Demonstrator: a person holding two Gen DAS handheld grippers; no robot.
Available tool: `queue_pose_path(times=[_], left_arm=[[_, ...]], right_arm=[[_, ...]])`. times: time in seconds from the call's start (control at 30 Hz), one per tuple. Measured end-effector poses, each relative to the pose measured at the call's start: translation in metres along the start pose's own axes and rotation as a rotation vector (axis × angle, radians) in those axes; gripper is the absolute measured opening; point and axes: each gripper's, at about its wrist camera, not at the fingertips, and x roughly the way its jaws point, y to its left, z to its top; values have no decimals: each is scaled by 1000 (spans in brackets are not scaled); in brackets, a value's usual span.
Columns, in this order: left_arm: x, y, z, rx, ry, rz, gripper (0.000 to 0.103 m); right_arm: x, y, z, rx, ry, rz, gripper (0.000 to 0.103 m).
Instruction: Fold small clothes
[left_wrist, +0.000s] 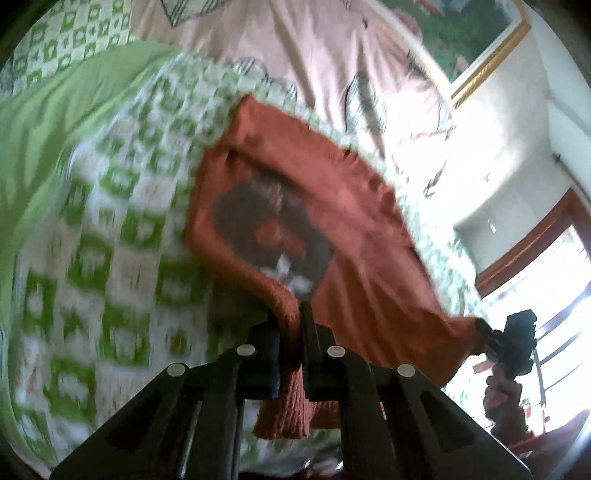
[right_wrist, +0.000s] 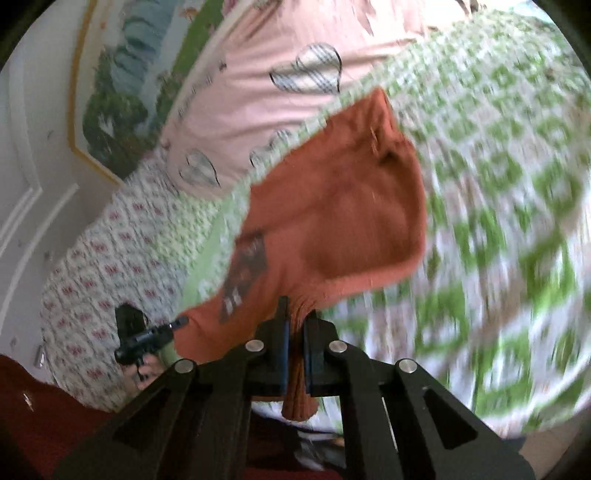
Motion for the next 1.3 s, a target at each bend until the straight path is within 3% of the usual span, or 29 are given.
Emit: queue_pose_path(times=[0.2, 0.37, 0.5, 0.7, 1.13, 1.27, 1.3], left_arm=[[17, -7, 69, -7, -133, -29, 7], [48, -18, 132, 33, -195, -21, 6], [83, -16, 182, 57, -206, 8, 6], [145, 6, 229, 56, -164, 59, 6], [247, 64, 270, -18, -45, 161, 7], [252, 71, 265, -55, -12, 170, 13], [248, 69, 262, -53, -14, 167, 20]], right_arm=[[22, 0, 70, -51, -105, -15, 7], [56, -7, 131, -95, -132, -25, 7], [89, -14, 185, -133, -140, -33, 7], [141, -43, 232, -114, -113, -93, 7], [214, -114, 263, -13, -1, -248, 7], [207, -117, 262, 33, 9, -241, 13], [197, -113, 259, 37, -5, -256, 16]])
